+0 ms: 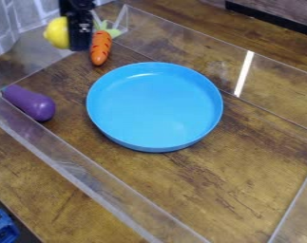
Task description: Put the lemon on the blue tray
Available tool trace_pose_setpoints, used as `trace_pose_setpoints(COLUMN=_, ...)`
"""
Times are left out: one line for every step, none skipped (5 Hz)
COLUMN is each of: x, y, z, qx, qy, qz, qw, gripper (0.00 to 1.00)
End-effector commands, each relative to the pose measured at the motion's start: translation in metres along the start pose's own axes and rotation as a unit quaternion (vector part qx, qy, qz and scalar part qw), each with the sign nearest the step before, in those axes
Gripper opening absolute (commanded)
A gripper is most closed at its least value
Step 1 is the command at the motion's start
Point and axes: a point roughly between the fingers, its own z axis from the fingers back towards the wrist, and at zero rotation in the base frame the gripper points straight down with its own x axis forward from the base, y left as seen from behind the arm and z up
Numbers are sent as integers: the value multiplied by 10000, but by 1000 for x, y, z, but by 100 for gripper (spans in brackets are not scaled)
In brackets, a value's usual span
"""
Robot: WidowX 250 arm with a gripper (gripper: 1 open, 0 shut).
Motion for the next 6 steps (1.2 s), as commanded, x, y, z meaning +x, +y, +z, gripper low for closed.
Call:
trace_pose_setpoints(x=28, y=-4, z=34, qx=403, qy=-489, qz=-155, qw=9979, gripper=0)
trace_pose_setpoints(x=42, y=-16, z=35, qx=360, qy=-617, qz=-305, qw=9970, gripper=0)
trace_pose_setpoints(x=49, y=-30, z=33, qx=264, qy=-735, qz=-458, qw=9959, gripper=0)
trace_pose_setpoints(x=55, y=-40, z=26, qx=173, qy=-851, qz=-619, qw=9943, gripper=0)
trace_pose_setpoints(x=57, y=-41, z=20, qx=125, qy=-902, qz=-689, qw=9935, gripper=0)
trace_pose_setpoints(x=59, y=-38, z=15, qx=104, qy=-918, qz=-733, qw=9930, gripper=100)
